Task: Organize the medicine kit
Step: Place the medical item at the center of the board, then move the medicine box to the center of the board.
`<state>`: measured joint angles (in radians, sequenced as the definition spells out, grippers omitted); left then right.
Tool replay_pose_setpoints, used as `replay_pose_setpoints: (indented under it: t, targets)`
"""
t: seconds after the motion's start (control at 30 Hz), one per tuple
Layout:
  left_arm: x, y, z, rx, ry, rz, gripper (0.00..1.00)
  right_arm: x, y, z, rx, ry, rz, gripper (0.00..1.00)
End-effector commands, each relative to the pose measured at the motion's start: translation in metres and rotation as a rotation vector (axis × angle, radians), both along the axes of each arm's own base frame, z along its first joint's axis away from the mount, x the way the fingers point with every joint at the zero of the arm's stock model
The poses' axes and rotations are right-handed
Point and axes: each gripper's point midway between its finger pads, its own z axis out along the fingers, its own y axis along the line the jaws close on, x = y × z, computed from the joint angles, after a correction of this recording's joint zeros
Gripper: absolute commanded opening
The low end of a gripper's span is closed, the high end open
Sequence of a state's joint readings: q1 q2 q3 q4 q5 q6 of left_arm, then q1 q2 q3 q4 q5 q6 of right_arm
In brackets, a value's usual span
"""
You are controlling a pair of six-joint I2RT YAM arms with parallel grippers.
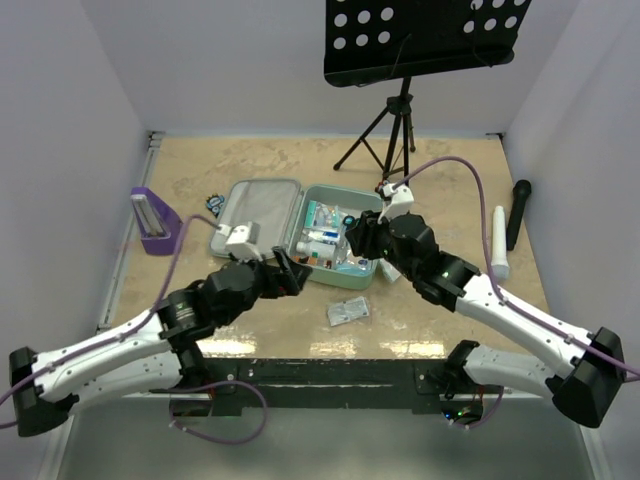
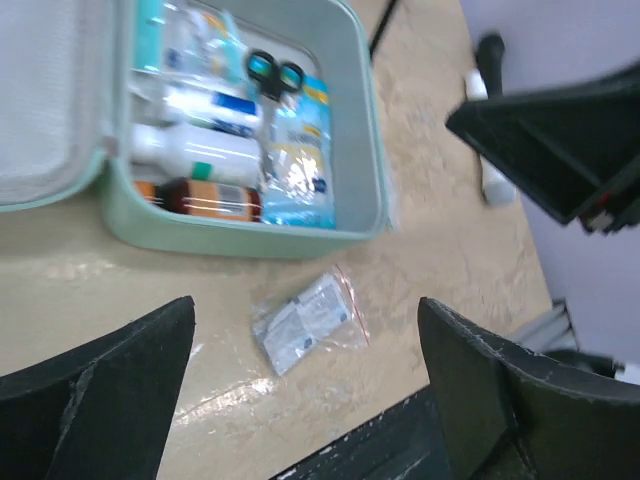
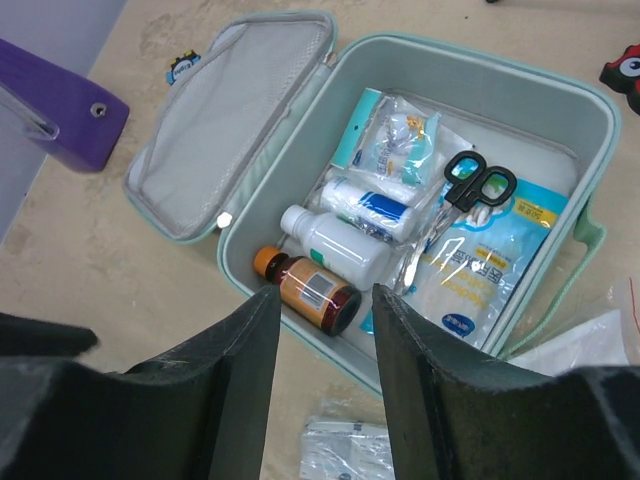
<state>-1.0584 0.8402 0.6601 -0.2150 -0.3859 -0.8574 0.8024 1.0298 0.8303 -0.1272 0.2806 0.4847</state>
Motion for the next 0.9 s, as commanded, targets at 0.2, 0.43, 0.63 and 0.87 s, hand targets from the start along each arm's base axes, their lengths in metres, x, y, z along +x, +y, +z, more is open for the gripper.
replay_pose_setpoints:
  t: [0.2,0.43,0.63,0.87]
  targets:
    - [0.018,0.145,-0.024,0.024,0.03,0.61,1.0,0.013,0.038,-0.027,-0.08,0.016,0.103,0.47]
    - [0.045,0.136,-0.055,0.109,0.152,0.559,1.0,0.01,0.049,-0.039,-0.111,0.021,0.136,0.52]
    - [0.05,0.128,-0.075,-0.045,0.21,0.581,1.0,0.008,0.052,-0.044,-0.113,0.031,0.148,0.54]
    - [0.052,0.133,-0.076,-0.401,0.11,0.644,0.93,0.004,0.055,-0.05,-0.097,0.036,0.17,0.55]
